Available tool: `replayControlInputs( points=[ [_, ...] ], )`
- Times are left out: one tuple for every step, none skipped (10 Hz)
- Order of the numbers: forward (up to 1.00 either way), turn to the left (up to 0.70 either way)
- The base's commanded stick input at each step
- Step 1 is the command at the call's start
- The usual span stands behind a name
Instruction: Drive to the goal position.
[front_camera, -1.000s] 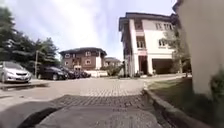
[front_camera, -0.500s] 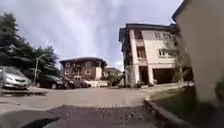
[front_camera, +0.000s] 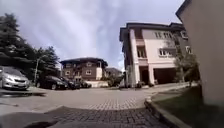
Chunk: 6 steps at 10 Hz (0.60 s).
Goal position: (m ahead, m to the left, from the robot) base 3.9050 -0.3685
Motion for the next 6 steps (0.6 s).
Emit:
replayControlInputs(
  points=[
    [0.30,0.00],
    [0.30,0.00],
    [0.30,0.00],
    [0.30,0.00],
    [0.30,0.00],
    [0.30,0.00]
  ],
)
